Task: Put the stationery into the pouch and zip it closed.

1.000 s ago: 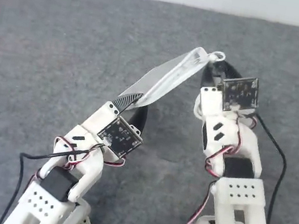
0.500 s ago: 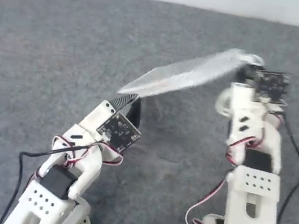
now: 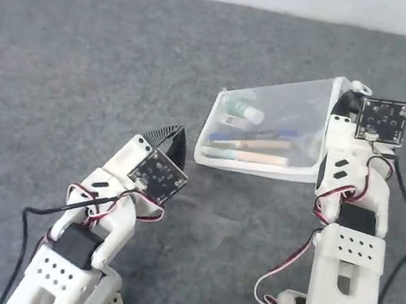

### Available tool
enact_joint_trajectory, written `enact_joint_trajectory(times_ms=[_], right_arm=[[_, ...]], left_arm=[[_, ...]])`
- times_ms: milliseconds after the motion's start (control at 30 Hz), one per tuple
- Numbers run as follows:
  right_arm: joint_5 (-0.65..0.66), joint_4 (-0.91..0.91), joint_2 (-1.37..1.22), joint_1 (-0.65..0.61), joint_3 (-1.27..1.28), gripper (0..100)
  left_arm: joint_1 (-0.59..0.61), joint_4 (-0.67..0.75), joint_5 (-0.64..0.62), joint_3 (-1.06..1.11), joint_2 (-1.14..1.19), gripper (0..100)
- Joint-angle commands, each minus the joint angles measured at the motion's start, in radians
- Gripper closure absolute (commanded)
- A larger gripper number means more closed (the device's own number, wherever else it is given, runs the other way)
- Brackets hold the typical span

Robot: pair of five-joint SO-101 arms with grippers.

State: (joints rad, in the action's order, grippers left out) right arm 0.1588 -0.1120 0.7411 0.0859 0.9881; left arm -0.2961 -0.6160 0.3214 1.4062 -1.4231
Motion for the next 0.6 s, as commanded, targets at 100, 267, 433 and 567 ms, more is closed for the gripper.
enact_joint_trajectory(times_ms=[100, 267, 433, 567], right_arm=[[-0.009, -0.097, 0.016, -0.065, -0.112, 90.6], [0.029, -0.142, 0.016, -0.136, -0.114, 80.4], [0.052, -0.185, 0.018, -0.186, -0.112, 80.2], [0.054, -0.255, 0.074, -0.214, -0.114, 80.1]], left_arm=[[0.011, 0.026, 0.0, -0.013, -0.02, 99], [0.012, 0.026, -0.02, -0.013, -0.02, 94], [0.055, 0.026, -0.166, -0.019, -0.02, 82], [0.107, 0.028, -0.261, -0.039, -0.02, 79]])
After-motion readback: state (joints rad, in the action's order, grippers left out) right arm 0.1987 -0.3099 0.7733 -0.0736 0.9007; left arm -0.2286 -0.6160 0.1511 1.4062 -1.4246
